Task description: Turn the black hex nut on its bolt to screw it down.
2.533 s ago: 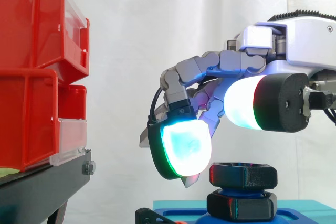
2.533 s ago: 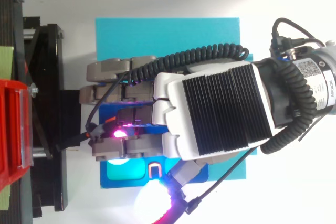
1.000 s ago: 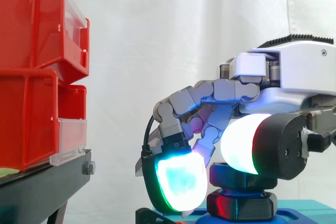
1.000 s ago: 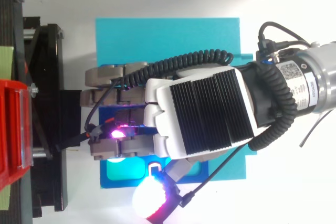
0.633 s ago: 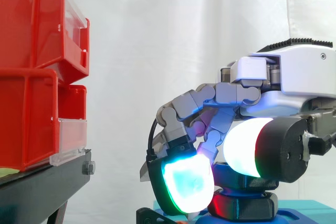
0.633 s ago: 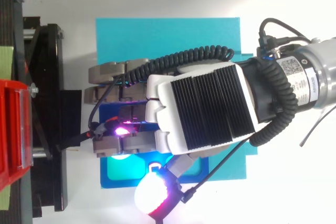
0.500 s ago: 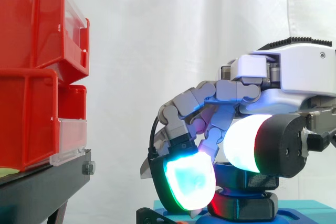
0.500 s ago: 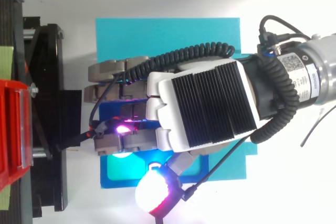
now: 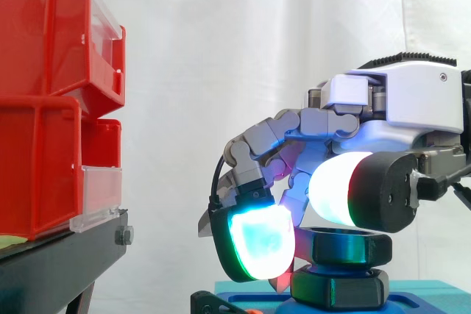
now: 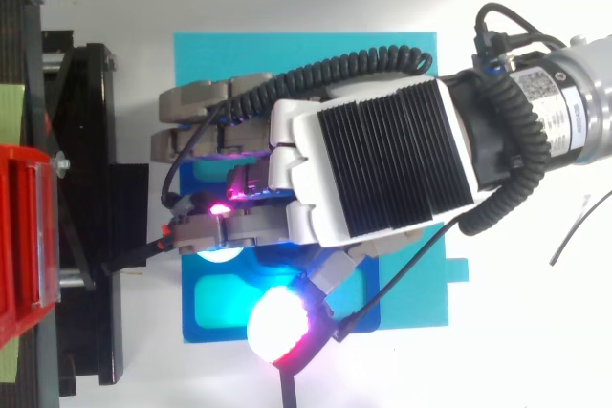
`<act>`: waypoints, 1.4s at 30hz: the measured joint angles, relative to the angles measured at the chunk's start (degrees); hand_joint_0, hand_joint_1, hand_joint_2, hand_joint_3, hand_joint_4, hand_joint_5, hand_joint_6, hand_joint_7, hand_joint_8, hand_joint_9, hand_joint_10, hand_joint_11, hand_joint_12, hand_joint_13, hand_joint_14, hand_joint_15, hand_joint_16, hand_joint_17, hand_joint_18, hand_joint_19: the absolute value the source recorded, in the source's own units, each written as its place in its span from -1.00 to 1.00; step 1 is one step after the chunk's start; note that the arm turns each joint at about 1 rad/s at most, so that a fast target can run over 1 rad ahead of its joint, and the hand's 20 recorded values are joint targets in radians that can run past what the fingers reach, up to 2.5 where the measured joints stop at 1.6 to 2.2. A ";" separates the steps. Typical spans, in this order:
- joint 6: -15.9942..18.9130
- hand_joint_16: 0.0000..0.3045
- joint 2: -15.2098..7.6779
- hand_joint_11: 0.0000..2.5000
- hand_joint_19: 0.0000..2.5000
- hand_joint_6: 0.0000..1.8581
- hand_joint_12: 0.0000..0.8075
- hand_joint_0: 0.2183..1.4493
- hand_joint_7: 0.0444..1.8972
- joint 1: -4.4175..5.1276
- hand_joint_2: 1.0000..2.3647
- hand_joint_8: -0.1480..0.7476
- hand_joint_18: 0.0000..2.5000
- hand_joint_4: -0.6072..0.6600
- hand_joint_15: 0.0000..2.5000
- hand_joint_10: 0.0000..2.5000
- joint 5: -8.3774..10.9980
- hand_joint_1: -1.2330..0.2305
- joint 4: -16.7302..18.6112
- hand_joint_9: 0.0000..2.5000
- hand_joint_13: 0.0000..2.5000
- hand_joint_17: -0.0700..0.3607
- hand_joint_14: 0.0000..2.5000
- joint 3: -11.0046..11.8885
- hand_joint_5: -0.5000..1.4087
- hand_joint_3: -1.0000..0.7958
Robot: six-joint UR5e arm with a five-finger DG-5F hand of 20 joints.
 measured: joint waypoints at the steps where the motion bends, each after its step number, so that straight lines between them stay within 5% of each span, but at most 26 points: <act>1: -0.03 -0.66 0.00 -0.70 -0.71 -0.32 -0.02 -0.54 0.41 -0.16 -1.00 0.04 -0.67 0.16 -0.83 -0.99 -0.21 0.29 0.10 -0.03 -0.46 -0.13 -0.99 0.04 -0.47 -0.44; 16: -0.02 -0.66 -0.02 -0.70 -0.71 -0.33 -0.01 -0.54 0.41 -2.78 -1.00 0.04 -0.67 0.16 -0.83 -0.99 -4.40 0.29 2.63 -0.03 -0.46 -0.13 -0.99 0.38 -0.47 -0.44; 24: 0.62 -0.66 0.01 -0.70 -0.71 -0.46 0.00 -0.54 0.60 -4.32 -1.00 0.04 -0.67 0.17 -0.82 -0.99 -5.97 0.29 3.81 -0.07 -0.46 -0.13 -0.99 0.95 -0.46 -0.44; 32: 1.42 -0.65 -0.01 -0.72 -0.71 -0.46 0.00 -0.55 0.35 -3.35 -1.00 0.02 -0.68 0.16 -0.83 -0.99 -5.54 0.29 4.33 -0.11 -0.47 -0.12 -0.99 2.11 -0.49 -0.44; 42: 1.48 -0.65 -0.06 -0.74 -0.71 -0.46 -0.01 -0.54 0.21 -0.40 -1.00 0.00 -0.68 0.11 -0.83 -0.99 -2.86 0.28 4.08 -0.11 -0.48 -0.12 -0.99 2.17 -0.49 -0.44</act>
